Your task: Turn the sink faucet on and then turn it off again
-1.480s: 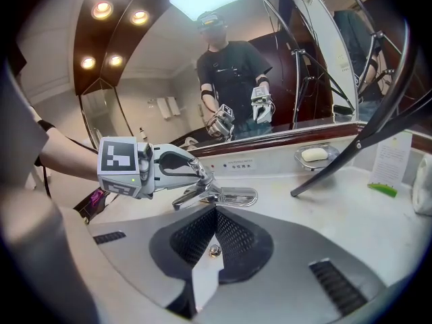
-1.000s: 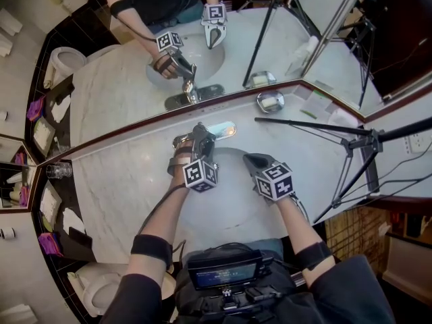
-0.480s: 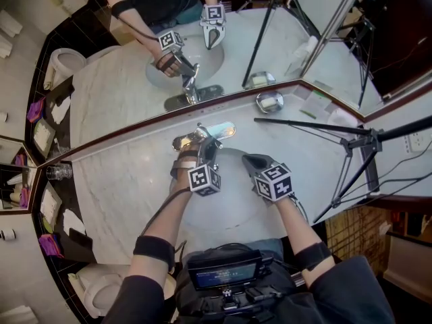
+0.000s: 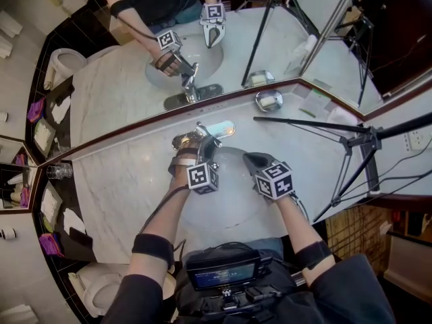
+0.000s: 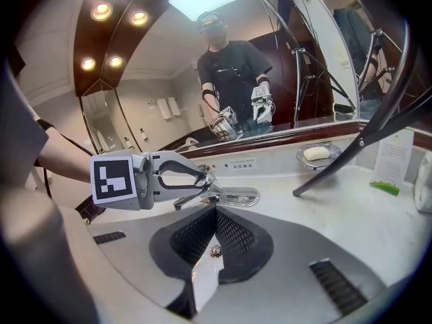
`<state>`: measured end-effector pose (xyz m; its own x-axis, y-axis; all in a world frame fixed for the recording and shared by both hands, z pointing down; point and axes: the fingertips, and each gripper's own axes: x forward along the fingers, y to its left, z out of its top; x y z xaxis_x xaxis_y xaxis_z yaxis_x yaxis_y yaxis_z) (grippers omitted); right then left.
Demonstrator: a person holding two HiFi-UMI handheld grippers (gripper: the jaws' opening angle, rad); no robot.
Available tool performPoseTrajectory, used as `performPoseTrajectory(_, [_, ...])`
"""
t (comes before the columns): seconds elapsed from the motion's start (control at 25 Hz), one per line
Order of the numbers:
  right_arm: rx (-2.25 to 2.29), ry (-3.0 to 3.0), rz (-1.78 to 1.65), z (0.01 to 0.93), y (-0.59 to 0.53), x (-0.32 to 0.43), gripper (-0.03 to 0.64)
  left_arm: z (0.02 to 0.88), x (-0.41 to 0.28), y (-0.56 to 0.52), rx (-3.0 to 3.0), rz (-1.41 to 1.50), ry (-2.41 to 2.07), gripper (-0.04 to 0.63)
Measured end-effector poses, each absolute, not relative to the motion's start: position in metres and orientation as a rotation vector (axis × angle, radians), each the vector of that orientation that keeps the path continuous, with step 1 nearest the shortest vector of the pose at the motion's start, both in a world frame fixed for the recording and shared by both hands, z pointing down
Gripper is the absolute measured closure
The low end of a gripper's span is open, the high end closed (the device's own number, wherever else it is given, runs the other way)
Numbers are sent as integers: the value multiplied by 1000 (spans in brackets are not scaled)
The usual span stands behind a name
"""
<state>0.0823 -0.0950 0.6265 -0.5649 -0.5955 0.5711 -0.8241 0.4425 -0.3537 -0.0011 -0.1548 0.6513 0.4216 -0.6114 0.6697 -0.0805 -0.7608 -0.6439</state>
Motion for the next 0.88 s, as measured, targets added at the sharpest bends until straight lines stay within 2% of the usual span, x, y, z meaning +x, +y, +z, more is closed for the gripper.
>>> performPoseTrajectory(0.52, [1195, -2356, 830, 616, -91, 83, 591, 649, -14, -130, -2180, -1381, 557, 492])
performPoseTrajectory(0.6, [1192, -2360, 825, 615, -89, 81, 591, 641, -22, -124, -2191, -1367, 602, 508])
performPoseTrajectory(0.76, [1181, -2377, 812, 612, -89, 75, 591, 620, -43, -123, -2263, -1313, 785, 595])
performPoseTrajectory(0.88, [1170, -2380, 809, 611, -86, 72, 591, 606, -53, -117, -2352, -1265, 914, 595])
